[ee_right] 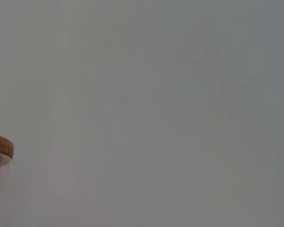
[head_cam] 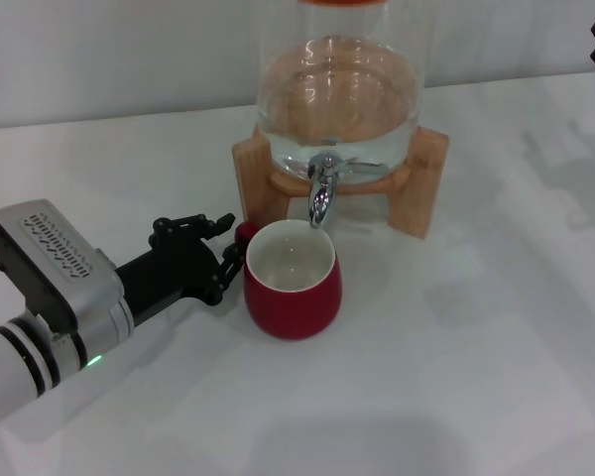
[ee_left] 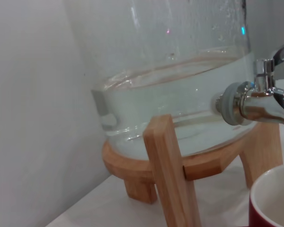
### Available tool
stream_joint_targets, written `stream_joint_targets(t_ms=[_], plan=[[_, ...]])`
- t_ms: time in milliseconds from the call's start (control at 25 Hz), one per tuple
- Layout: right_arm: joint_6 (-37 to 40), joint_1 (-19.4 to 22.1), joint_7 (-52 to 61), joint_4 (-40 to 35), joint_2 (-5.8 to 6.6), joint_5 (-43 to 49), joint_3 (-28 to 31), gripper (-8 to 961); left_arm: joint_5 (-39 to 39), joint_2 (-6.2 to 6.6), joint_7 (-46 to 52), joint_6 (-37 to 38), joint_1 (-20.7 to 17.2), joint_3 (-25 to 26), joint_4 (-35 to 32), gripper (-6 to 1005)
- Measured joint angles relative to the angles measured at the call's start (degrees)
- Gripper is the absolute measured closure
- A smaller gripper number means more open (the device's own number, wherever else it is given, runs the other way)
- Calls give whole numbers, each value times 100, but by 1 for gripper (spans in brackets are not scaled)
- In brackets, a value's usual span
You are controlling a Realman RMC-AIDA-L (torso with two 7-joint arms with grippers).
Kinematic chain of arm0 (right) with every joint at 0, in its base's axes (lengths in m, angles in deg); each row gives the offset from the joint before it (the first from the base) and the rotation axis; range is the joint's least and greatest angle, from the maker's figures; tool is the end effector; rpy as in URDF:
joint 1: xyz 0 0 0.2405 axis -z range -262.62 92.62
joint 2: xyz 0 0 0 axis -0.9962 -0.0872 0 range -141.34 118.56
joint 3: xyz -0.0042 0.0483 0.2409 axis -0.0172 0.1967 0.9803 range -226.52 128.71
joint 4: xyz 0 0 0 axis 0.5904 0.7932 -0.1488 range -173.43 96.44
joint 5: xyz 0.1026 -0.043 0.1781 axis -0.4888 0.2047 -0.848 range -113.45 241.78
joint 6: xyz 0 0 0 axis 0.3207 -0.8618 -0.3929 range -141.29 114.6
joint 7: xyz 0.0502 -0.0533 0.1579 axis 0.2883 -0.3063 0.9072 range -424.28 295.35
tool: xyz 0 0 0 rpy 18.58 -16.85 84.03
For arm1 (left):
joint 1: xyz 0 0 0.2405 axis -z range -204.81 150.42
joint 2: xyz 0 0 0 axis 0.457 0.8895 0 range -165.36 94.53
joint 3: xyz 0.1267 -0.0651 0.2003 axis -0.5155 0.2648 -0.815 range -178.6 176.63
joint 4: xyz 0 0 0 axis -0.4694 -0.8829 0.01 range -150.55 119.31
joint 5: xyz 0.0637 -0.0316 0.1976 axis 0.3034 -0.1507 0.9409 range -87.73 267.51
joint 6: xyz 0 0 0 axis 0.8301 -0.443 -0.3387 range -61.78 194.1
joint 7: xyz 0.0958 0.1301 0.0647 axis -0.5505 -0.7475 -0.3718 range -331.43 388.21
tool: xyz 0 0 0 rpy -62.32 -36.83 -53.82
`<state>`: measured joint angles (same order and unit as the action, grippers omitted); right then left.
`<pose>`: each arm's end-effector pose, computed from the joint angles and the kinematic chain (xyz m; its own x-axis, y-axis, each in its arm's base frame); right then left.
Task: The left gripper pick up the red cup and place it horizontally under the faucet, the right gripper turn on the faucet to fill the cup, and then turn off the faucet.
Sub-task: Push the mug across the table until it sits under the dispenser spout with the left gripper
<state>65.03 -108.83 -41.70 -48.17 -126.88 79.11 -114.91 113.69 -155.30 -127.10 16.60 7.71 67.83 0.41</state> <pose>0.3139 0.3616 0.0811 0.6289 0.2994 -0.7175 -0.7165 -0.1352 -0.6844 -0.2222 0.3653 -0.1275 0.9204 -0.0242 0.3902 0.2175 -0.7977 -0.5625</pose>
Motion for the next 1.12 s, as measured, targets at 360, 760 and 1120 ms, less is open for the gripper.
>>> stream_joint_targets(t_ms=[360, 760, 1120], plan=[[6, 1, 0, 1, 0, 0, 0, 235, 2, 6, 1, 50, 19, 0, 6, 699], [11, 1, 0, 1, 0, 0, 0, 235, 3, 9, -2, 53, 26, -43, 60, 695], [11, 1, 0, 1, 0, 0, 0, 234, 2, 0, -19, 40, 35, -56, 73, 691]])
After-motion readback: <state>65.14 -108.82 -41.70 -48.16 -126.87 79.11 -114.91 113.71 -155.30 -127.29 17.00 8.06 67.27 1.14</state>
